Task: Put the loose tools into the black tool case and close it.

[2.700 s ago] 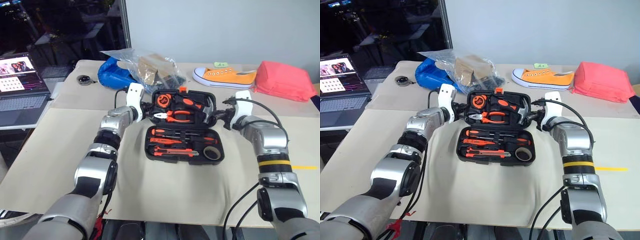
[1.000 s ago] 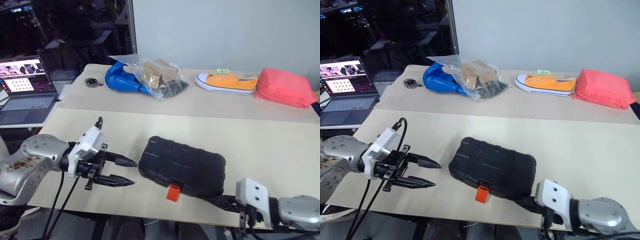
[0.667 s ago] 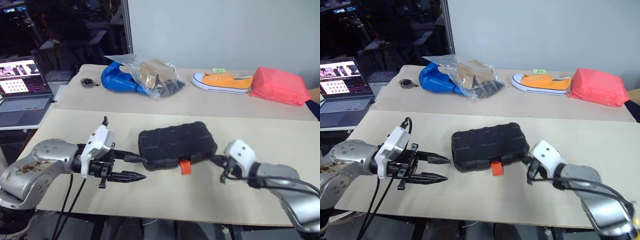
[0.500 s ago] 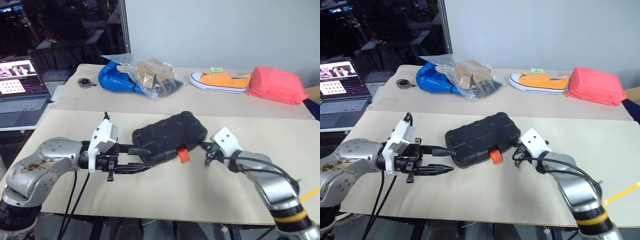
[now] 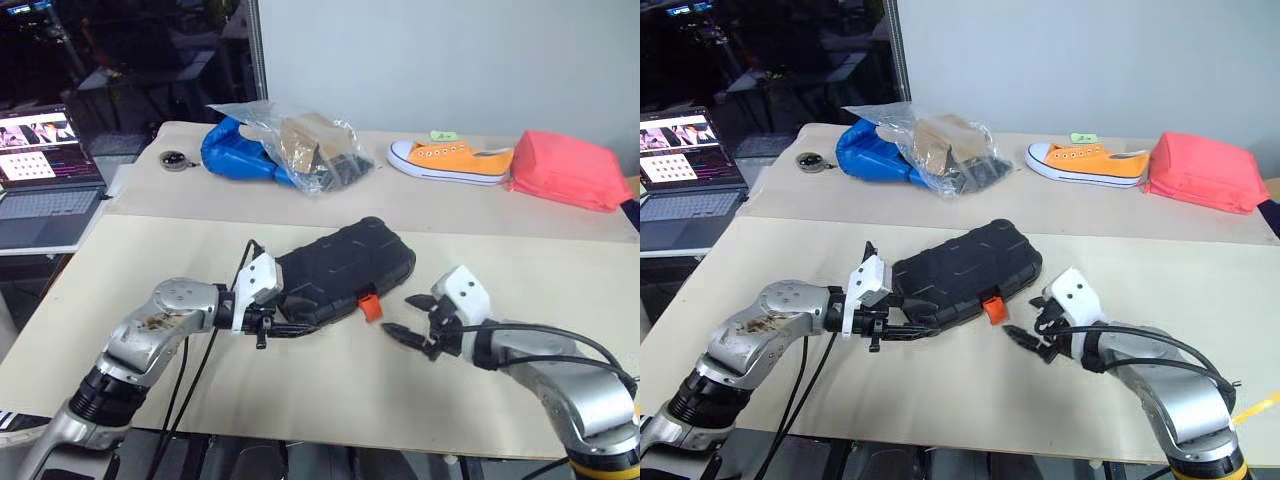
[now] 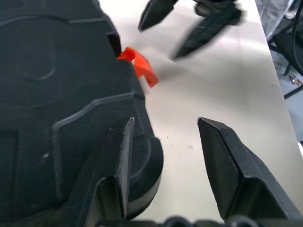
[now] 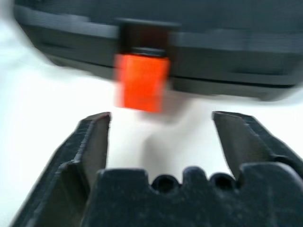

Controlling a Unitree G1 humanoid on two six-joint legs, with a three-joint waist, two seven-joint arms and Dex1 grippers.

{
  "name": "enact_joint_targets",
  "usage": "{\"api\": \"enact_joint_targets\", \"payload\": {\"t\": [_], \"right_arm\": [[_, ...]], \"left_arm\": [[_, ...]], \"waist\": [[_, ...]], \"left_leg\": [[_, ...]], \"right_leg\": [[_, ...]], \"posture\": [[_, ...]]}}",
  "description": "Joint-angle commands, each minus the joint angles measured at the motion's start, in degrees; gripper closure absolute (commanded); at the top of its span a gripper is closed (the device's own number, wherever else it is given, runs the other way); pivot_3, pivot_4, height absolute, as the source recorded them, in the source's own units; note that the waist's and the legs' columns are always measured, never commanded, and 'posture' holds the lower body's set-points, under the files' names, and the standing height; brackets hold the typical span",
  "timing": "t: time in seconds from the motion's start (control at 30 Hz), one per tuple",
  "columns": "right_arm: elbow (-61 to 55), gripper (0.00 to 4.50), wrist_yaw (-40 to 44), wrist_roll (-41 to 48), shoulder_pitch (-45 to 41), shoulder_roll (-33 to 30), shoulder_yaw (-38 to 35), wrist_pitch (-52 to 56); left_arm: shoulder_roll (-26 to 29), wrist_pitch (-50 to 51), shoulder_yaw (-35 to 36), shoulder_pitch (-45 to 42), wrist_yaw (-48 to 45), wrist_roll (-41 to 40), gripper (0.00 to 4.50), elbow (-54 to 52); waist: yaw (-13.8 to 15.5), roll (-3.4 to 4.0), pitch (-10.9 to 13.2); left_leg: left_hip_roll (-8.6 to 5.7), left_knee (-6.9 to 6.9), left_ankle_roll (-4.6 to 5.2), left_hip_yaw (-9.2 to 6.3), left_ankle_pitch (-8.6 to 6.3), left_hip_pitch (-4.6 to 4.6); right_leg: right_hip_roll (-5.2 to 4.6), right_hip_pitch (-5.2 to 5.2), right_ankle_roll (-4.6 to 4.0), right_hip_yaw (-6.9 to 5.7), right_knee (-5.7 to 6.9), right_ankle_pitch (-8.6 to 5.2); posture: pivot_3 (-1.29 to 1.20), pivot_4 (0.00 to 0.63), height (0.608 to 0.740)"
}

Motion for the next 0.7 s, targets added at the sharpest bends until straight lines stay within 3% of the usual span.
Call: {"api": "enact_joint_targets", "payload": {"t": [0.03, 0.3, 0.63, 0.7], "right_arm": [[-2.77, 0.65, -6.57, 0.31, -1.29, 4.86, 1.48, 4.49], [-2.46, 0.65, -13.38, -1.45, -3.37, 9.68, 4.54, 6.43], [-0.62, 0.65, -14.98, -1.90, -5.62, 10.20, 5.89, 5.62], [-0.16, 1.15, -15.02, -2.03, -5.84, 10.10, 6.33, 5.37]], "left_arm": [[0.05, -1.92, -1.41, -0.77, -2.58, 2.21, 2.19, 2.03], [-0.10, -4.31, -0.62, -1.02, -3.63, 4.13, 2.19, 3.39], [-1.03, 0.02, 1.16, -3.13, -0.68, 3.36, 2.19, 1.37], [-1.33, 1.18, 0.96, -3.20, 0.04, 3.61, 2.19, 1.12]], "waist": [[-0.05, 0.00, -0.01], [-0.13, 0.04, -0.03], [-0.17, 0.03, -0.03], [-0.14, 0.03, -0.03]], "left_leg": [[0.00, 0.05, -0.02, 0.01, 0.02, 0.02], [0.02, 0.06, -0.07, 0.07, 0.07, 0.20], [0.03, 0.05, -0.07, 0.04, 0.07, 0.15], [0.03, 0.04, -0.07, 0.04, 0.07, 0.11]], "right_leg": [[0.01, 0.01, 0.03, 0.00, 0.05, -0.02], [0.07, -0.01, 0.24, 0.10, 0.32, -0.16], [0.09, -0.05, 0.23, 0.12, 0.32, -0.16], [0.10, -0.07, 0.23, 0.09, 0.31, -0.16]], "posture": [[0.00, 0.150, 0.740], [0.00, 0.150, 0.740], [0.00, 0.150, 0.740], [0.00, 0.150, 0.740]]}}
